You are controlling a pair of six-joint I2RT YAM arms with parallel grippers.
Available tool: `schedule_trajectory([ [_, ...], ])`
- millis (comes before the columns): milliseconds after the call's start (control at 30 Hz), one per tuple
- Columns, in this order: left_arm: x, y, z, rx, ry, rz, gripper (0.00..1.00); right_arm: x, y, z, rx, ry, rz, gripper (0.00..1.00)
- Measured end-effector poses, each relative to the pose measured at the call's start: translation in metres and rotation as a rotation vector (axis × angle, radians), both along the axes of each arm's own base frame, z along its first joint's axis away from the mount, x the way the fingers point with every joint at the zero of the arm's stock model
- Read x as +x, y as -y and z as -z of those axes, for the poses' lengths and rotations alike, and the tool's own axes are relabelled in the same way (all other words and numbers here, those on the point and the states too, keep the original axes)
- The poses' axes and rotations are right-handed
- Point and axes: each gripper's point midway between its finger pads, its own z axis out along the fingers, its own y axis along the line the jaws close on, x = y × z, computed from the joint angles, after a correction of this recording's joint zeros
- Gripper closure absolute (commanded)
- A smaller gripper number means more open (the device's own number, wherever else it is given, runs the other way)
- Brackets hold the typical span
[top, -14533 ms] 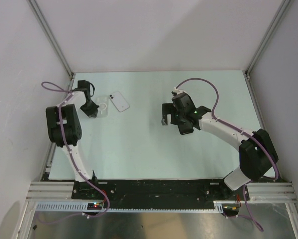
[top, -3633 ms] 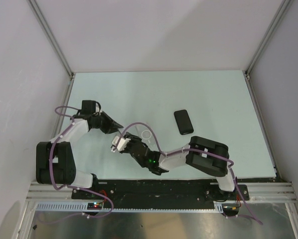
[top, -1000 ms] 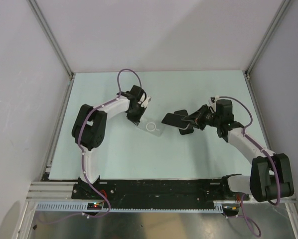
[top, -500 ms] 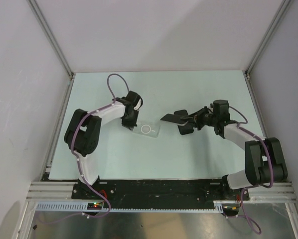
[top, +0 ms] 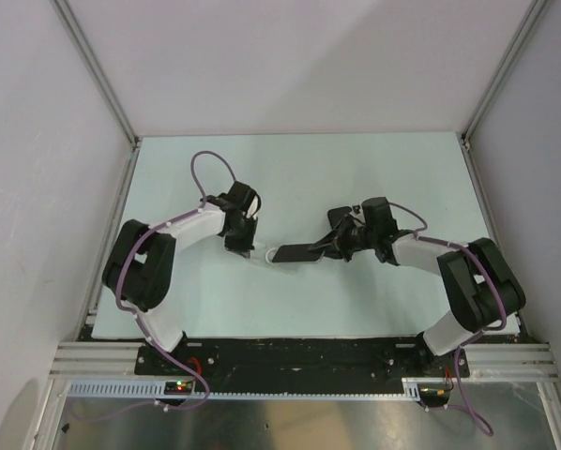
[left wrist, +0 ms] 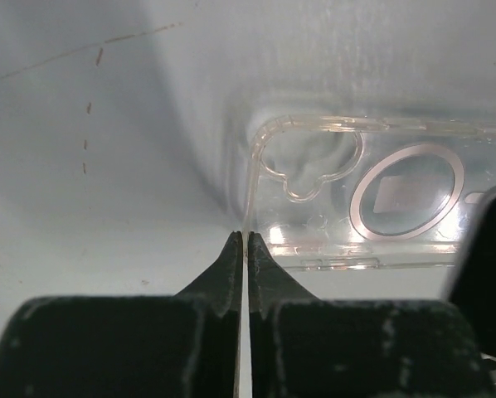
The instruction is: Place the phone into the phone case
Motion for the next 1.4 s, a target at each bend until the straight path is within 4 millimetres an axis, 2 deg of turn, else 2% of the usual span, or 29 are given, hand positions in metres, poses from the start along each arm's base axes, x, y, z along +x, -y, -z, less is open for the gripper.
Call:
schedule_trajectory([
  [133, -0.006, 0.003, 0.002, -0.025, -0.008, 0.001, 1.00, -0.014, -0.018, 0.005, -0.013, 0.027, -0.081, 1.00],
  [400, -0.014, 0.008, 0.006, -0.047, -0.029, 0.009, 1.00, -0.010, -0.044, 0.011, -0.014, 0.096, -0.155, 1.00],
  [633, -0.015, 0.011, 0.008, -0.060, -0.028, 0.018, 1.00, -0.006, -0.048, 0.034, -0.048, 0.104, -0.179, 1.00],
  [1000, -0.017, 0.012, 0.008, -0.063, -0.032, 0.021, 1.00, 0.008, -0.052, 0.037, -0.066, 0.200, -0.196, 1.00],
  [1400, -0.018, 0.014, 0.008, -0.068, -0.036, 0.024, 1.00, 0.014, -0.057, 0.043, -0.083, 0.255, -0.218, 1.00],
])
